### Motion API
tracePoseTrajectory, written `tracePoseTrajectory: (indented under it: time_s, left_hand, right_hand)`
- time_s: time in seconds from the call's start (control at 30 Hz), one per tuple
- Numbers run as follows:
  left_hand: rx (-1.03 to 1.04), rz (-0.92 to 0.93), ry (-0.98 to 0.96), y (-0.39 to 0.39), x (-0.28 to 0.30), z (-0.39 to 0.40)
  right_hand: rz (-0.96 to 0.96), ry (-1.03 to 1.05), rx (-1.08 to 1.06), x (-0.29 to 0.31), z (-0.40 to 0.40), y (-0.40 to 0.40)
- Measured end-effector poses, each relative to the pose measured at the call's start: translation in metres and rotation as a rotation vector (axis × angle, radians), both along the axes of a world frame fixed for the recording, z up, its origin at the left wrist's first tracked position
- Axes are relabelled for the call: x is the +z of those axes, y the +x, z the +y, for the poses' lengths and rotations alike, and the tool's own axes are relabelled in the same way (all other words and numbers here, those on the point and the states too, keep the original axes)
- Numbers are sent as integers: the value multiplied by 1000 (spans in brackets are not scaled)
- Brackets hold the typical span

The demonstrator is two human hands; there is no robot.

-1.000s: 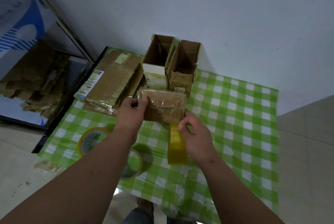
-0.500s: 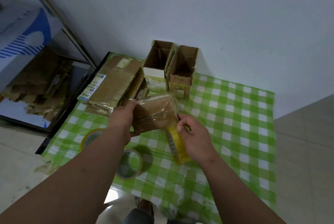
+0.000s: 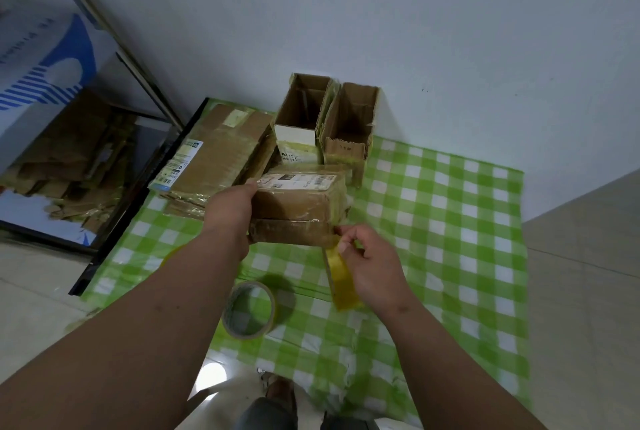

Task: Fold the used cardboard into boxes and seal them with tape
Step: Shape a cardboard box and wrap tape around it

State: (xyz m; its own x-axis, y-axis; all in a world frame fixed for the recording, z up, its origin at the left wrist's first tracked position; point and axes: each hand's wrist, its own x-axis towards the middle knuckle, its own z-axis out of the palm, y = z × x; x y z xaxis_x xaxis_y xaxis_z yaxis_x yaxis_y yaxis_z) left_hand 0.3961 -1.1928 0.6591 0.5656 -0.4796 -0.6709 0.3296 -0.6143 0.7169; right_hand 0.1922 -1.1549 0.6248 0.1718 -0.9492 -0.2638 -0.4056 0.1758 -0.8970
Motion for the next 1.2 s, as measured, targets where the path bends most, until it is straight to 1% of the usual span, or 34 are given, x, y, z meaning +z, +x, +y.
tracePoseTrajectory:
  time_s: [0.1, 0.23, 0.43, 0.63, 0.77, 0.87, 1.0, 1.07, 1.2]
  left_hand:
    - [50, -14, -83, -2, 3, 2]
    - [7, -121, -133, -3, -1, 8]
    - [-17, -230, -178, -2, -13, 13]
    - [-81, -260, -235, -14, -13, 18]
    - [-183, -378, -292, -17, -17, 24]
    - [-215, -364, -319, -20, -23, 27]
    - [-115, -285, -304, -21, -30, 30]
    - [-99, -252, -286, -20, -32, 30]
    - [-188, -270, -282, -19, -34, 30]
  right_hand:
    - [-16, -77, 16, 7, -4, -1]
    - [-4, -197, 50, 11, -8, 4]
    - [52, -157, 41, 2, -3, 1]
    - [60, -256, 58, 3, 0, 9]
    - [85, -273, 59, 0, 1, 11]
    - [94, -219, 41, -1, 1, 15]
    - [107, -197, -37, -3, 0, 14]
    - [84, -180, -41, -11, 1, 14]
    - [46, -197, -39, -17, 4, 15]
